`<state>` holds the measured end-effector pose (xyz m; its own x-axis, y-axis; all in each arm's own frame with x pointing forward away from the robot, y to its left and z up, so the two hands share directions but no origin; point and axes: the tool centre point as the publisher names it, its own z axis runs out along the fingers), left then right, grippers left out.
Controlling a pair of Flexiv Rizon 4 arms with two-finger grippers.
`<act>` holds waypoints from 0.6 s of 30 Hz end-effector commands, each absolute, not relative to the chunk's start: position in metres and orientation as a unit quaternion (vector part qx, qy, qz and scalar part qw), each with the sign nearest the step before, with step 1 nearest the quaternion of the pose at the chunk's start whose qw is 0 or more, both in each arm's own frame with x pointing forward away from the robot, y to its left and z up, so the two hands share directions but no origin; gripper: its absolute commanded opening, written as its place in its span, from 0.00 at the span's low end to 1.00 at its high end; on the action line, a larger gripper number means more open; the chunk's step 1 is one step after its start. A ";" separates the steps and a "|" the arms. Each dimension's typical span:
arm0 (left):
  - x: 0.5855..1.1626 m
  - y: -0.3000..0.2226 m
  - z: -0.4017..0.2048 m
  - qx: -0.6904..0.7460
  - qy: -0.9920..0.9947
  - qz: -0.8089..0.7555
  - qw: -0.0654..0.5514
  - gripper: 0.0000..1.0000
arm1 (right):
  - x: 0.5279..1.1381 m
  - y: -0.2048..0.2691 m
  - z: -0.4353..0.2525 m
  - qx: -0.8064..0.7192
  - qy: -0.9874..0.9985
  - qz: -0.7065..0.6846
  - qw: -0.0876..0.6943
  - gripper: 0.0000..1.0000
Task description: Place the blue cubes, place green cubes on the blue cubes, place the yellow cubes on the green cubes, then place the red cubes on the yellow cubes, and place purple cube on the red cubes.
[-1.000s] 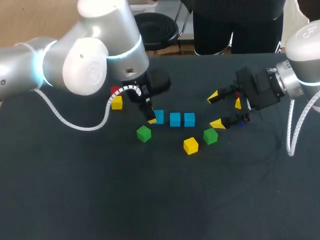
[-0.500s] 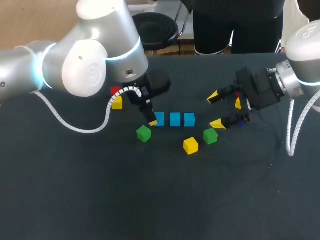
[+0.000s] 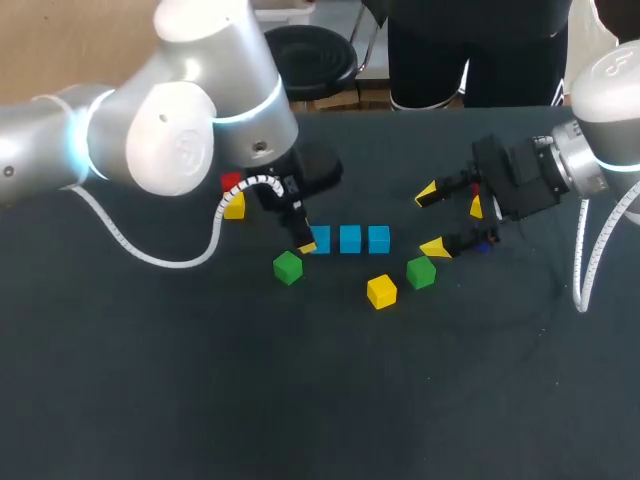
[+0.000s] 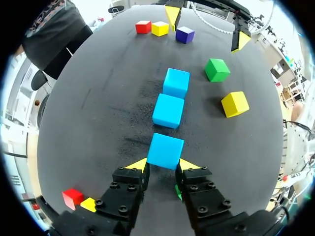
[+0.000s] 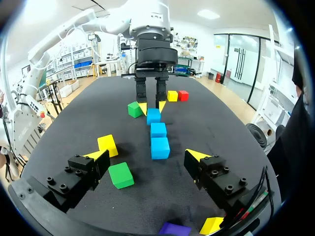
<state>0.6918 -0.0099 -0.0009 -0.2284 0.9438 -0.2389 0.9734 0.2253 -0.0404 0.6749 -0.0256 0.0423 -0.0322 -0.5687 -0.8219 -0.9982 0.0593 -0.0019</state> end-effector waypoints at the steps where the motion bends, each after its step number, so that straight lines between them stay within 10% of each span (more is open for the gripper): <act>1: 0.695 -0.012 -0.002 0.617 0.777 -0.091 0.080 0.00 | 0.675 -0.026 0.042 -0.608 0.644 0.318 0.339 1.00; 18: 0.697 -0.008 -0.004 0.617 0.778 -0.082 0.084 0.00 | 0.675 -0.026 0.042 -0.608 0.644 0.318 0.339 1.00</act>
<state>0.6966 -0.0088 -0.0048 -0.2256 0.9464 -0.2311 0.9738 0.2261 -0.0248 0.6749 -0.0256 0.0423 -0.0322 -0.5687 -0.8219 -0.9982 0.0593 -0.0019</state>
